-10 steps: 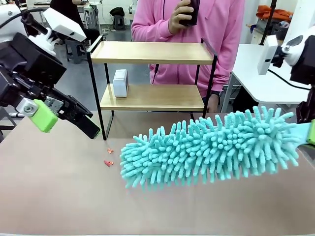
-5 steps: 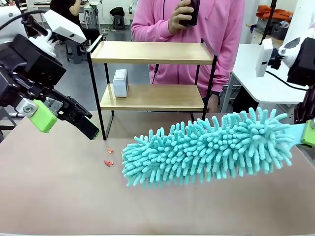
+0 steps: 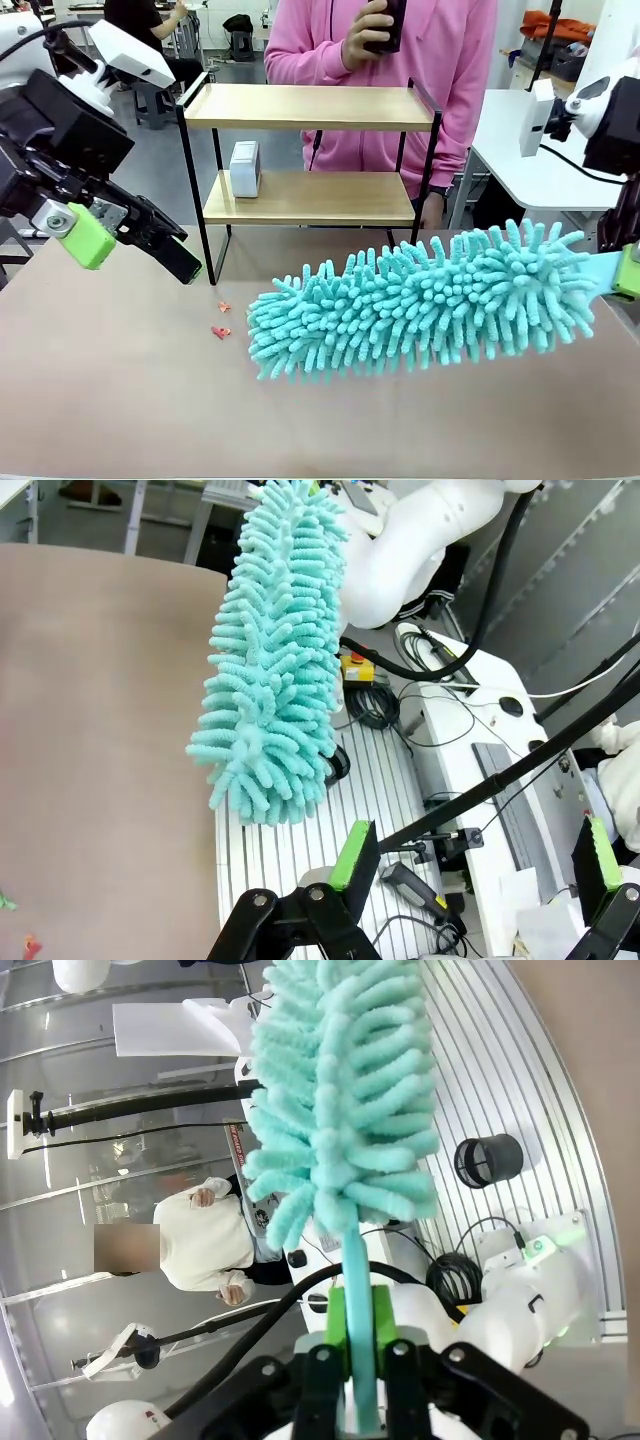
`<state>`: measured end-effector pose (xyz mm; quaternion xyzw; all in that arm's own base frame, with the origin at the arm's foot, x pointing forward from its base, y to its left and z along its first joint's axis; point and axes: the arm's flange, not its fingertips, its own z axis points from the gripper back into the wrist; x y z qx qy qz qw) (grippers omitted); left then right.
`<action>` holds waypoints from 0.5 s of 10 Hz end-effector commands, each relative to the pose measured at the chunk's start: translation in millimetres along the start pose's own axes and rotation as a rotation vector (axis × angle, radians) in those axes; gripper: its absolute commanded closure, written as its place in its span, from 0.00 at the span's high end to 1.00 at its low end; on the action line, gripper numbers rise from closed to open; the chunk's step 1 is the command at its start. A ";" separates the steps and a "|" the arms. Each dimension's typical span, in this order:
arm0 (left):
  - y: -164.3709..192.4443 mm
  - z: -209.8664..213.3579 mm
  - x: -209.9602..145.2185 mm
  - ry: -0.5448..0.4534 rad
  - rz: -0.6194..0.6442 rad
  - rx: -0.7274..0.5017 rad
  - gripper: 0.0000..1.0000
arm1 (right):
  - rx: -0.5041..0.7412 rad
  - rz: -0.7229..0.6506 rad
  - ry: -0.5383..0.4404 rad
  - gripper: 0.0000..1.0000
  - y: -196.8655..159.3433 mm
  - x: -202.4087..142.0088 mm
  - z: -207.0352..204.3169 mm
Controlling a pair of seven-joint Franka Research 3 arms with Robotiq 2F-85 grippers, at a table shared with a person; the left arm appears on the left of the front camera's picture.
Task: Clean the shelf.
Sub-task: Hand the Duster back to the human.
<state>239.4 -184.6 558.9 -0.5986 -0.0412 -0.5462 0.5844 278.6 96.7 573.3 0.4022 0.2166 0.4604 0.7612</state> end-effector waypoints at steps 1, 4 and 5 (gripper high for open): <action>3.8 -0.3 1.1 -0.013 0.006 -0.004 1.00 | -0.019 -0.004 0.027 0.13 1.6 2.3 -1.1; 22.1 -12.3 7.3 -0.024 -0.002 -0.041 1.00 | -0.005 0.063 0.009 0.13 6.4 0.6 1.3; 28.5 -15.6 9.6 -0.031 -0.011 -0.059 1.00 | -0.002 0.071 0.006 0.13 6.3 1.1 0.9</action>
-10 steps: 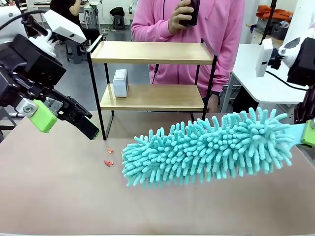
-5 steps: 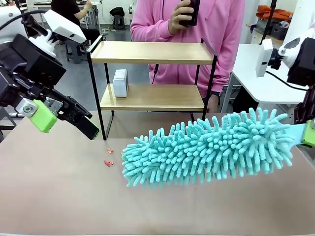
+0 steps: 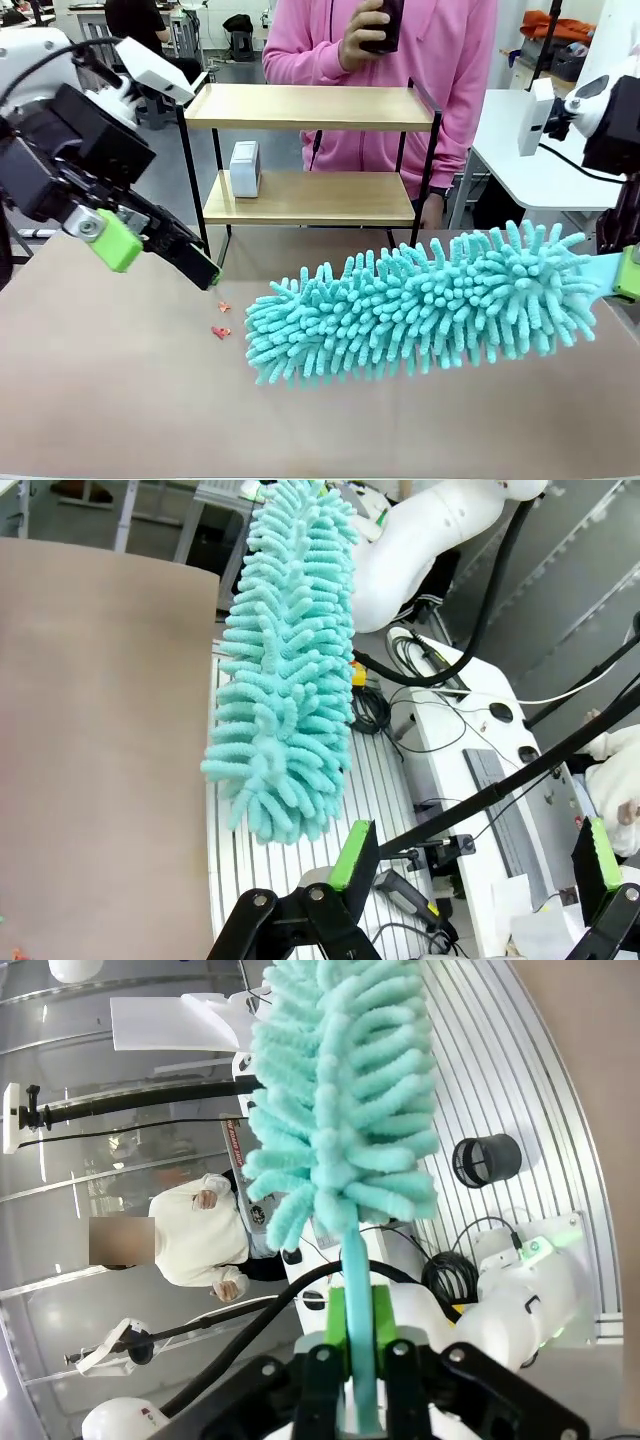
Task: Clean the shelf.
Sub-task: Hand the Duster back to the human.
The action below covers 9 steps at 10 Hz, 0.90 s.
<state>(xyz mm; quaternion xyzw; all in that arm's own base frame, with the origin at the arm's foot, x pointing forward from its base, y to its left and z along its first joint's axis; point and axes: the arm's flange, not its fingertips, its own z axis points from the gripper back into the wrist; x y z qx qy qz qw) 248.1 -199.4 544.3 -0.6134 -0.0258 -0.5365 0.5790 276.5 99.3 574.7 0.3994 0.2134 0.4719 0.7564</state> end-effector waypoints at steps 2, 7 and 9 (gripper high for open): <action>17.8 -13.4 11.4 -0.022 -0.046 -0.069 1.00 | 0.014 0.059 -0.021 0.13 2.1 2.8 2.9; 29.5 -38.7 12.8 -0.027 -0.066 -0.219 1.00 | 0.030 0.079 -0.008 0.13 -2.3 12.1 2.0; 38.6 -49.9 15.8 -0.056 -0.095 -0.217 1.00 | 0.046 0.103 0.012 0.13 -2.4 11.6 -0.7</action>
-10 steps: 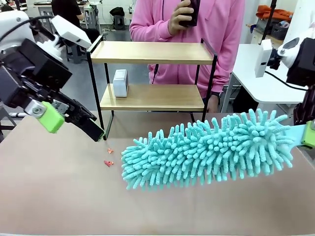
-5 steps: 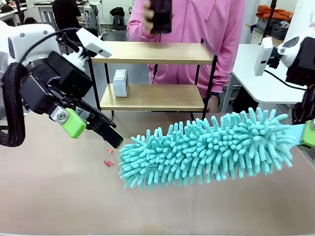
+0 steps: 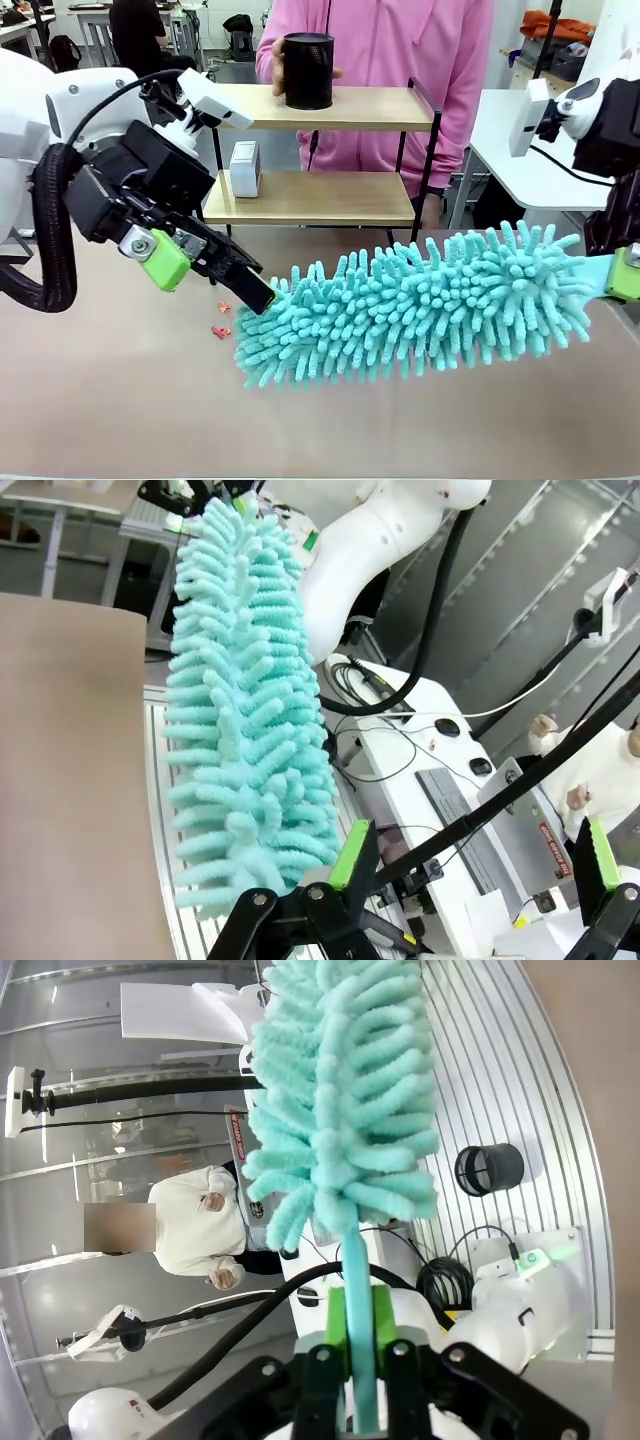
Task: Clean the shelf.
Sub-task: Hand the Duster back to the human.
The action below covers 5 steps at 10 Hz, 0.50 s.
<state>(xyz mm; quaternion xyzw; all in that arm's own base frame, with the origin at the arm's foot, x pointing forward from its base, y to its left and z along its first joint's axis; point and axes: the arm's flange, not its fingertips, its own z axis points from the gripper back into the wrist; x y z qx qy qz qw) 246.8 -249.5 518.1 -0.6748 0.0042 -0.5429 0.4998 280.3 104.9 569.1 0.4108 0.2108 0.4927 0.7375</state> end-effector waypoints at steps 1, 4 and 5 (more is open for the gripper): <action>13.4 -9.2 6.0 -0.022 -0.052 0.019 1.00 | 0.037 0.067 0.017 0.13 3.4 5.4 0.5; 31.2 -13.1 11.3 -0.011 -0.008 0.114 1.00 | 0.037 0.072 0.055 0.13 6.0 4.6 -5.2; 37.0 -13.9 11.4 -0.014 0.018 0.135 1.00 | 0.038 0.079 0.076 0.13 6.7 3.7 -7.8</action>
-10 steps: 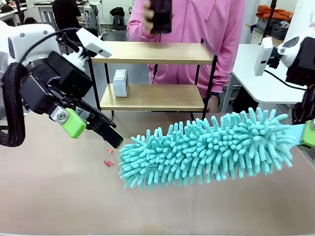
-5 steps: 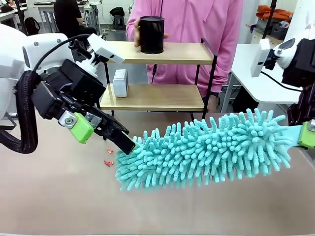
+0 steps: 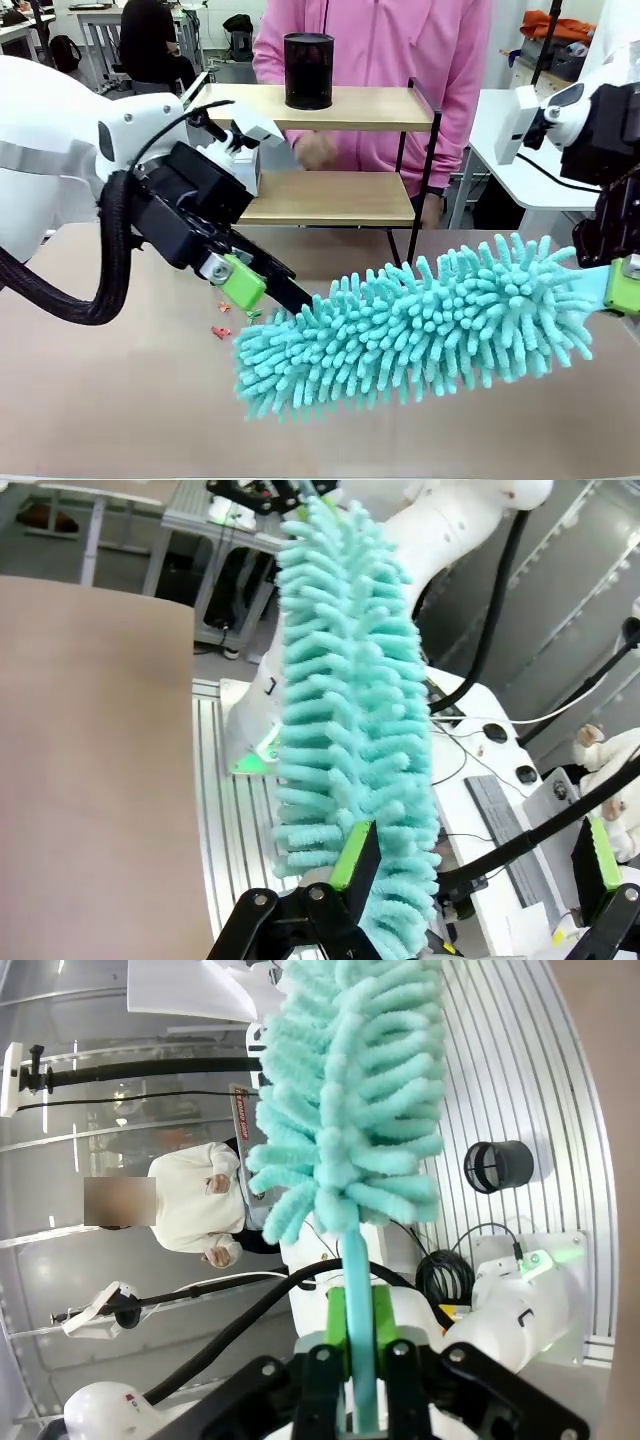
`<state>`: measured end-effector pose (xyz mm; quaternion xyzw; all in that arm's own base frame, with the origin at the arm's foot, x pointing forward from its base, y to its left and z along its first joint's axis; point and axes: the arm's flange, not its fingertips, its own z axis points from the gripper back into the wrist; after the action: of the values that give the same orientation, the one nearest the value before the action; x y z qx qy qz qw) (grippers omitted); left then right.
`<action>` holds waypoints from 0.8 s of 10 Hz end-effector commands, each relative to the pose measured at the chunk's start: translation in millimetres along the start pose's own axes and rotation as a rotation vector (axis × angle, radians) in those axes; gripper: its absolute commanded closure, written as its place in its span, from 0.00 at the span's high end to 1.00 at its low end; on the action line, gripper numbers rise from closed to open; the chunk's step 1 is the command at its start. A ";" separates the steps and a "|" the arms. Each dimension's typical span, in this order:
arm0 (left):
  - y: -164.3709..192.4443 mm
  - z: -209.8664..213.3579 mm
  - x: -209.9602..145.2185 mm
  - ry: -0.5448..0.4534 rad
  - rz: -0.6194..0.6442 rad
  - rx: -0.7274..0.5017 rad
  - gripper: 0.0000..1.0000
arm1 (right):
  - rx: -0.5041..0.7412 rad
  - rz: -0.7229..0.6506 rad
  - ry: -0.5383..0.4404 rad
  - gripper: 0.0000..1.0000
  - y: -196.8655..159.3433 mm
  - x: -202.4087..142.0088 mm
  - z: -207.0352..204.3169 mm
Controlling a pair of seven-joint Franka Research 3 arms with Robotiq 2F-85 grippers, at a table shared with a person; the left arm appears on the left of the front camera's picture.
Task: Clean the shelf.
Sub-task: Hand the Duster back to the human.
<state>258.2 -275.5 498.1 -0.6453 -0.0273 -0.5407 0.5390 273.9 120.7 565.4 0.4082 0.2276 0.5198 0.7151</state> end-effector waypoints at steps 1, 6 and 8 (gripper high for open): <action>9.4 -7.1 6.3 0.004 0.042 0.036 1.00 | 0.015 0.050 0.020 0.13 5.5 -7.3 3.5; 11.2 -39.1 0.1 0.091 0.055 0.012 1.00 | 0.039 0.050 -0.038 0.13 -2.5 -4.3 7.9; 7.6 -46.3 -0.1 0.123 0.045 0.015 1.00 | 0.050 0.057 -0.036 0.13 -5.0 -4.7 7.9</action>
<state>234.1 -312.3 481.9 -0.6178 0.0059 -0.5589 0.5532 279.0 114.6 562.6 0.4223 0.2216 0.5210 0.7079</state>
